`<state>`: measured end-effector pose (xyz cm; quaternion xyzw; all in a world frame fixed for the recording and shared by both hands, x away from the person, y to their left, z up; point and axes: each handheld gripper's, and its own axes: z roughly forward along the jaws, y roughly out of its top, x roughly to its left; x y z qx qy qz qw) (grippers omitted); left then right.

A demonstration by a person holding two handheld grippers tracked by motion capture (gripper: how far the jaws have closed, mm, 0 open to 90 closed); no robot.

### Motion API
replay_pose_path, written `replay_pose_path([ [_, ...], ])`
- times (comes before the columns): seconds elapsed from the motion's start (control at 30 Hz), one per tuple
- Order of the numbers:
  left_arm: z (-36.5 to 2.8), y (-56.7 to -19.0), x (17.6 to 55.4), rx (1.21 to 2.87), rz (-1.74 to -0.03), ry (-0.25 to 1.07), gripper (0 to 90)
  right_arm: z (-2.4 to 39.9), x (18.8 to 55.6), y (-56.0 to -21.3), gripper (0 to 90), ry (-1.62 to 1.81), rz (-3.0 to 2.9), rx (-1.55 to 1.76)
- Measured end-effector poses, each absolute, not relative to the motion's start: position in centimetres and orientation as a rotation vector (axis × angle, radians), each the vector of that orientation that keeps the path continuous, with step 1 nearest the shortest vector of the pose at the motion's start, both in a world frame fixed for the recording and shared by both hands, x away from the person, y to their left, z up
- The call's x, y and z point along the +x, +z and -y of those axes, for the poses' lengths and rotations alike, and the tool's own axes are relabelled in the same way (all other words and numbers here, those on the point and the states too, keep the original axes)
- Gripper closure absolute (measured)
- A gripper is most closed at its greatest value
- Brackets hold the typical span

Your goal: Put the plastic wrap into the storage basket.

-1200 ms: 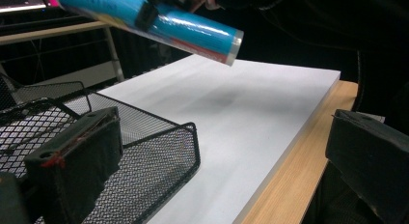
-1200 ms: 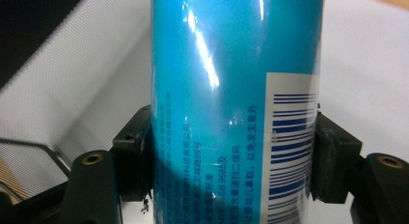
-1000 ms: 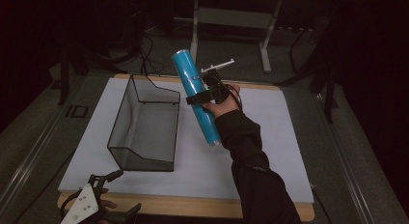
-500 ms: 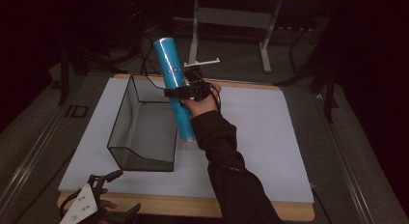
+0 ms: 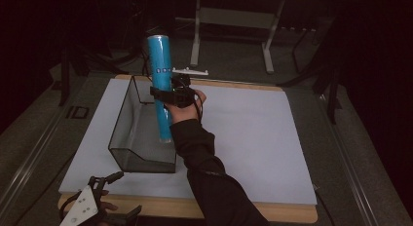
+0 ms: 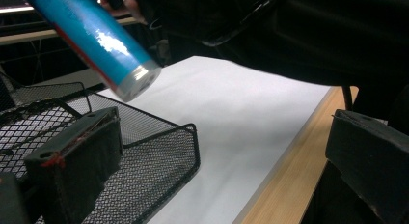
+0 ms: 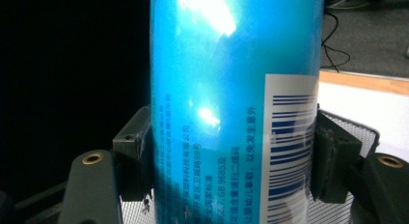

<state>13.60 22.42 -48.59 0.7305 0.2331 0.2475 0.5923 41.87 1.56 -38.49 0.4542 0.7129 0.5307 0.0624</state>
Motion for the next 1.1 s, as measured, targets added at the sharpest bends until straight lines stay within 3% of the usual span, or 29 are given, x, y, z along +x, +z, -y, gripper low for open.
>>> replay_pose_path([
  [0.63,-22.3,-48.6,13.5,1.705,-0.537,0.573,0.2,-2.1,42.0,-46.2,31.6,1.544,-2.13,1.682],
  [1.1,-22.4,-48.6,13.5,1.707,-0.538,0.571,0.2,-2.3,42.0,-47.4,31.4,1.339,-2.171,1.781],
])
